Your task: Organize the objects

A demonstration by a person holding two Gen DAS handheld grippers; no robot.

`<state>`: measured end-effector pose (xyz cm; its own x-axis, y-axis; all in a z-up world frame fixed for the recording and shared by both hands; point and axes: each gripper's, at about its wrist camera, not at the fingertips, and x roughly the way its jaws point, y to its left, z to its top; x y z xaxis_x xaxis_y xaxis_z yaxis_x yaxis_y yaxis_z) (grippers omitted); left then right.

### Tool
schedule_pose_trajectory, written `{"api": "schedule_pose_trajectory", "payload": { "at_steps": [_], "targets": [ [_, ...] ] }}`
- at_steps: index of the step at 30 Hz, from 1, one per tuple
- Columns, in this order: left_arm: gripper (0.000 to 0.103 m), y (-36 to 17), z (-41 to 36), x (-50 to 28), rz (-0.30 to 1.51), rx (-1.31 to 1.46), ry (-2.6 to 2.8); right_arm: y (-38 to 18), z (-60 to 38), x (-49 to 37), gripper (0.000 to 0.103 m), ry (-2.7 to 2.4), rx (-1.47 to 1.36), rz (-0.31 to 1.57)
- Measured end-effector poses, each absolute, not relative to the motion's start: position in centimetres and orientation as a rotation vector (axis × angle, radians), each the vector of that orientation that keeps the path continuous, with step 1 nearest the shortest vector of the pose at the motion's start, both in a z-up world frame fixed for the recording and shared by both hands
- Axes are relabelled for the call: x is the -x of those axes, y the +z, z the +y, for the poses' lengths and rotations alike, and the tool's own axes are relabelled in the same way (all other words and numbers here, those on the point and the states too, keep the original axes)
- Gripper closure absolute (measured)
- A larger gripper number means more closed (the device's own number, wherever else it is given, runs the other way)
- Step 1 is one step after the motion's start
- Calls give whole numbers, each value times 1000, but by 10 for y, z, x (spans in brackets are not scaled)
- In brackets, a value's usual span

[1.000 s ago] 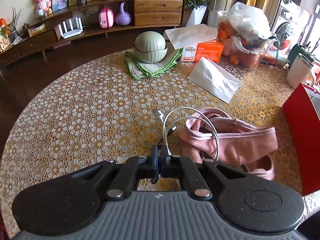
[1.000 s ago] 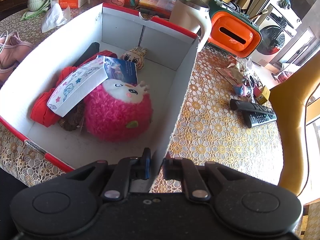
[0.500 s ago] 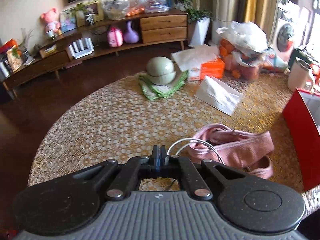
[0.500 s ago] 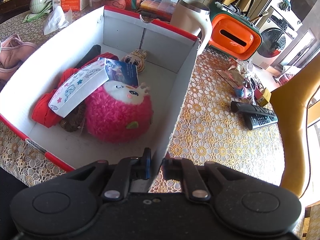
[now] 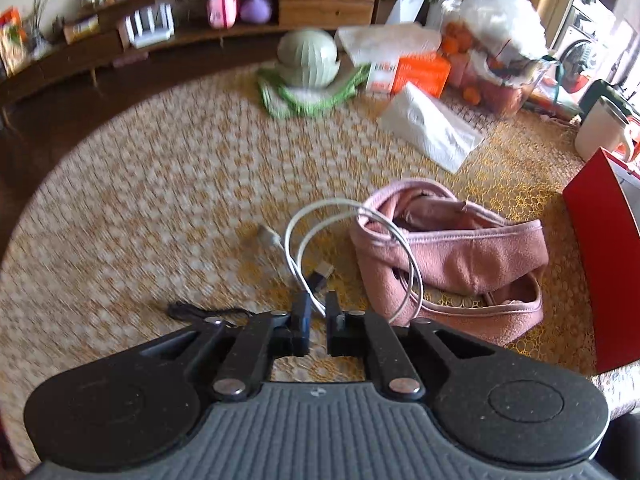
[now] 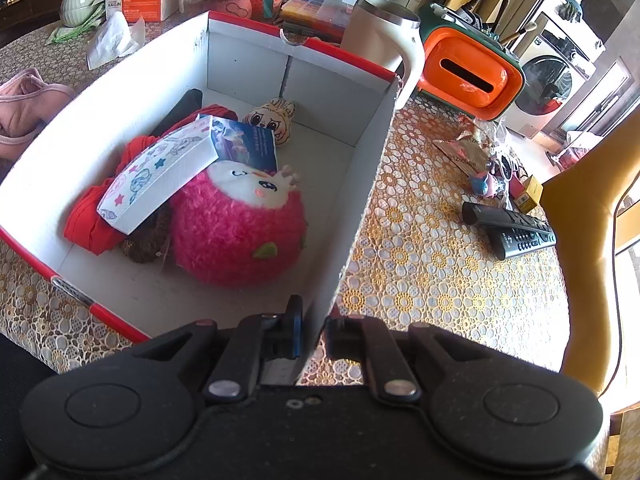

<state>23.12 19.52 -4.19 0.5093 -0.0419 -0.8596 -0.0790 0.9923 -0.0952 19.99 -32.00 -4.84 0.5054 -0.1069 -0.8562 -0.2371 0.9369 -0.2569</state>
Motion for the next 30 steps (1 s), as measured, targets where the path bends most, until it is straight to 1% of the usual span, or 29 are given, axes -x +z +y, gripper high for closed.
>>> {"api": "schedule_pose_trajectory", "payload": {
  "at_steps": [1,2,3,4,5,7,11,15,19,21,22,23,27,28,30],
  "targets": [
    [84,-47,195,-234,1049,143,24,-48,-320,-200,93,80,367,1045],
    [72,-52,194,-238,1056,153,26,-48,-320,-200,93,80,367,1046],
    [66,-56,193,-242,1056,156,34,-48,-320,-200,93,80,367,1047],
    [56,-59,191,-245,1054,153,42,-48,-319,-200,93,80,368,1047],
    [53,-62,190,-249,1051,143,51,-48,-319,-199,93,80,368,1048],
    [53,-68,189,-256,1036,126,98,-49,-319,-199,93,79,367,1048],
    [53,-80,201,-271,1033,202,161,-49,-317,-199,93,75,367,1051],
    [53,-93,203,-281,1034,219,197,-48,-316,-199,93,72,368,1054],
    [54,-101,204,-287,1034,231,231,-48,-315,-199,93,69,368,1057],
    [57,-104,205,-289,1034,235,235,-48,-315,-199,93,69,369,1059],
    [60,-105,205,-290,1032,239,239,-48,-315,-199,93,69,369,1060],
    [65,-105,206,-290,1029,244,241,-48,-315,-199,93,69,369,1061],
    [77,-106,206,-290,1024,239,240,-48,-316,-199,93,69,368,1061],
    [88,-107,205,-292,1023,238,233,-48,-315,-199,93,69,368,1060],
    [90,-106,205,-290,1018,236,227,-48,-315,-199,93,69,367,1060]
  ]
}}
